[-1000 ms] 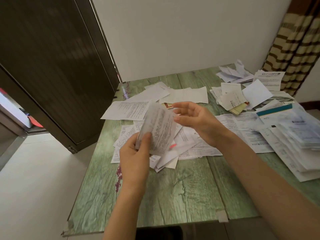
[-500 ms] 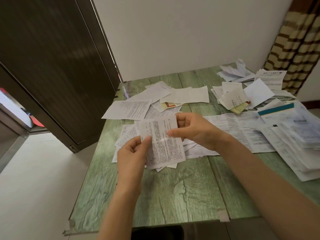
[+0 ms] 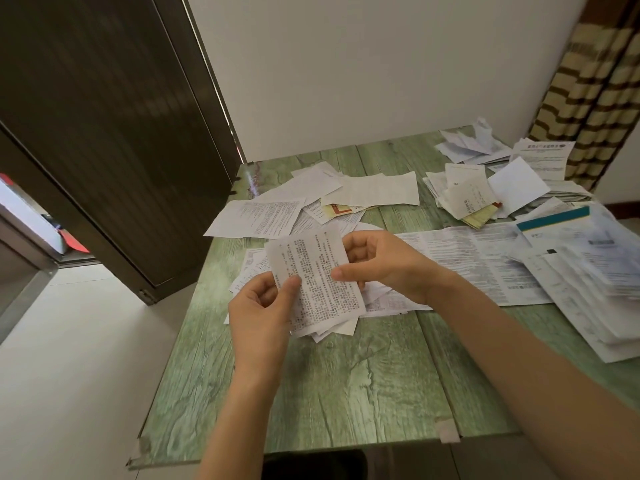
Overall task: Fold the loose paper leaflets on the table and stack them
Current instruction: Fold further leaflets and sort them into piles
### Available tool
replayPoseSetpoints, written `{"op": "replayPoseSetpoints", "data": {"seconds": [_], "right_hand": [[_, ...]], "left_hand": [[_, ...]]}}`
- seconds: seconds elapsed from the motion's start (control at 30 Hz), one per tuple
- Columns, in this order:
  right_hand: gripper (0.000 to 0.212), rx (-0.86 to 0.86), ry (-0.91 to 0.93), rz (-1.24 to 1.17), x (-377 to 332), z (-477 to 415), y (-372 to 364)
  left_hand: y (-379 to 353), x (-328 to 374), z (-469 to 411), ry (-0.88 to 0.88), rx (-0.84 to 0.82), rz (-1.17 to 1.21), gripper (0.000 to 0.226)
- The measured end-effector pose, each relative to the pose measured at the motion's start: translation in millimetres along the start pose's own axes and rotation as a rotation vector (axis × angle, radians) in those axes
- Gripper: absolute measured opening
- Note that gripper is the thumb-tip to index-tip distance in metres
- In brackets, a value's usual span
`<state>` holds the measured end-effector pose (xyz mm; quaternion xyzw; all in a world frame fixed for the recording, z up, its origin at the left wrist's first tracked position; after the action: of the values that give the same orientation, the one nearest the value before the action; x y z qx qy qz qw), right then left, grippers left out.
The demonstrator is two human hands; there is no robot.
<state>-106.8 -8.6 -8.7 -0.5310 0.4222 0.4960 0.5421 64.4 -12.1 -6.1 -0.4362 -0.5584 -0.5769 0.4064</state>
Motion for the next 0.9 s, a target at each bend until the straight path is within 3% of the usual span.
{"op": "replayPoseSetpoints", "data": {"seconds": [0.5, 0.9], "right_hand": [[0.018, 0.039, 0.034, 0.044, -1.3, -1.6, -0.1], [0.016, 0.023, -0.071, 0.091, 5.9, 1.2, -4.5]], "left_hand": [[-1.6, -8.8, -4.0, 0.099, 0.0, 0.055, 0.006], [-0.9, -7.8, 0.5, 0.15, -0.041, 0.108, 0.001]]}}
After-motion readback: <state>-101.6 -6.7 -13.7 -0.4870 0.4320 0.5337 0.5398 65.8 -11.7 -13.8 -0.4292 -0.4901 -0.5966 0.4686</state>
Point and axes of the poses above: each hand's wrist, its own z-axis away from the middle knuckle, its own y-axis out of the back of the hand, x = y × z, the point moved 7 cm from there along -z, towards the middle knuckle, and after that the axes turned 14 degrees about -z, right-handed, at the moved point
